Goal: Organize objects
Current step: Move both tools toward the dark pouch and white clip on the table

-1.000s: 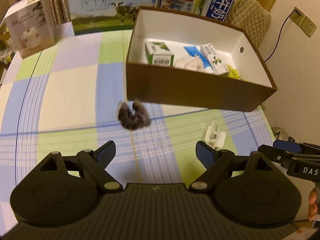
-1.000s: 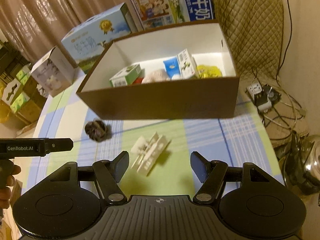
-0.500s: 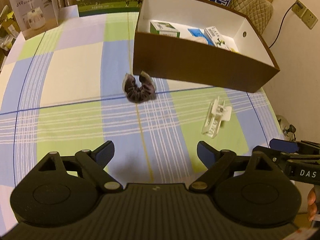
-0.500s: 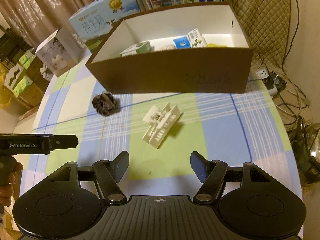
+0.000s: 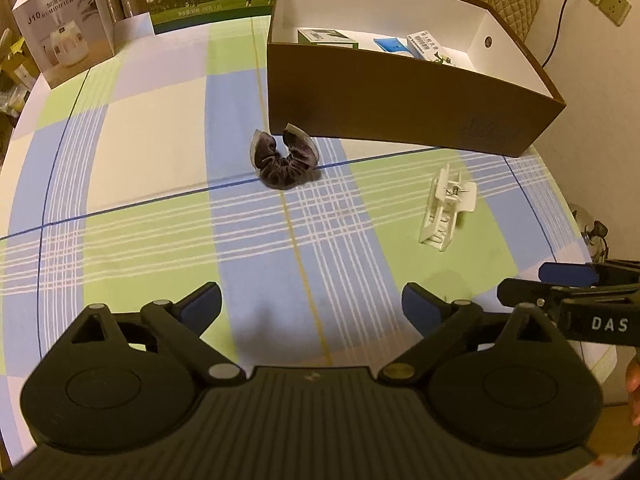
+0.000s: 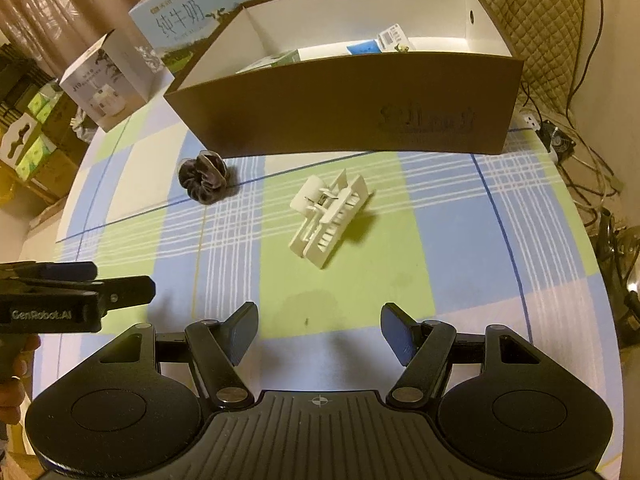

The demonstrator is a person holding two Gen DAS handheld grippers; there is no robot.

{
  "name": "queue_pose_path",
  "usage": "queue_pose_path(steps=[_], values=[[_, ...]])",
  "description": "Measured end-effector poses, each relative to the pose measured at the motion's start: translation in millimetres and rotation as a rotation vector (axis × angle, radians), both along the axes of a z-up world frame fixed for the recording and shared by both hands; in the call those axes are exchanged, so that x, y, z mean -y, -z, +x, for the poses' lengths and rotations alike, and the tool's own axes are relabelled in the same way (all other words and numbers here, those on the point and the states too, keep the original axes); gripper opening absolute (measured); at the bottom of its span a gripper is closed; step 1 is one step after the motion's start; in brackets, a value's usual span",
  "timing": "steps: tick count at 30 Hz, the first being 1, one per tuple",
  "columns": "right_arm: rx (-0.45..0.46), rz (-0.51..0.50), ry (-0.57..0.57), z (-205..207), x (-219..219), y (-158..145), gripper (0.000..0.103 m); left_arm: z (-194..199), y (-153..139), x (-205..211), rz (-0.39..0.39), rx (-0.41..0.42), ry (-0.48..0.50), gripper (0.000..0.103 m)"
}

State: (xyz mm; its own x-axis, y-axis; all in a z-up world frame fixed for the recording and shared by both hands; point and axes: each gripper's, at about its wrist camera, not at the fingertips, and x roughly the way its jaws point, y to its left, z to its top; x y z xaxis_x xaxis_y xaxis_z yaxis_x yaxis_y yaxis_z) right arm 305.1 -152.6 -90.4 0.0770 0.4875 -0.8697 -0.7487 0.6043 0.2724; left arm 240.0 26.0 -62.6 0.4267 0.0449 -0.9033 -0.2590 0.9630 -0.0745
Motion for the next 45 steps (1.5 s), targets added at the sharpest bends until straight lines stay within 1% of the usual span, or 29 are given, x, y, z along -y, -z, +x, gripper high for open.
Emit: queue_pose_path(steps=[5,15,19,25,29,37,39,41,42,44,45], values=[[0.004,-0.009,0.008,1,-7,5,0.065,2,3,-6,-0.005,-0.003,-0.009,0.096],[0.004,-0.036,0.017,6,-23,19,0.065,13,18,-24,-0.003,-0.044,-0.04,0.096],[0.001,-0.046,0.031,9,-30,27,0.065,18,25,-29,-0.017,-0.057,-0.051,0.096],[0.039,-0.061,0.038,9,-44,35,0.065,27,31,-38,-0.02,-0.05,-0.06,0.096],[0.05,-0.06,0.047,11,-53,42,0.065,33,34,-42,-0.008,-0.043,-0.063,0.096],[0.071,-0.053,0.083,18,-67,53,0.064,45,40,-46,-0.017,-0.039,-0.061,0.096],[0.082,-0.056,0.084,18,-70,55,0.062,48,40,-45,-0.018,-0.037,-0.058,0.096],[0.084,-0.061,0.08,19,-72,57,0.054,51,41,-45,-0.02,-0.035,-0.052,0.096],[0.081,-0.062,0.078,20,-73,59,0.053,53,41,-45,-0.021,-0.034,-0.05,0.096],[0.082,-0.071,0.073,21,-74,62,0.044,56,41,-45,-0.021,-0.032,-0.045,0.096],[0.082,-0.075,0.07,21,-73,62,0.042,57,42,-45,-0.021,-0.031,-0.043,0.096]])
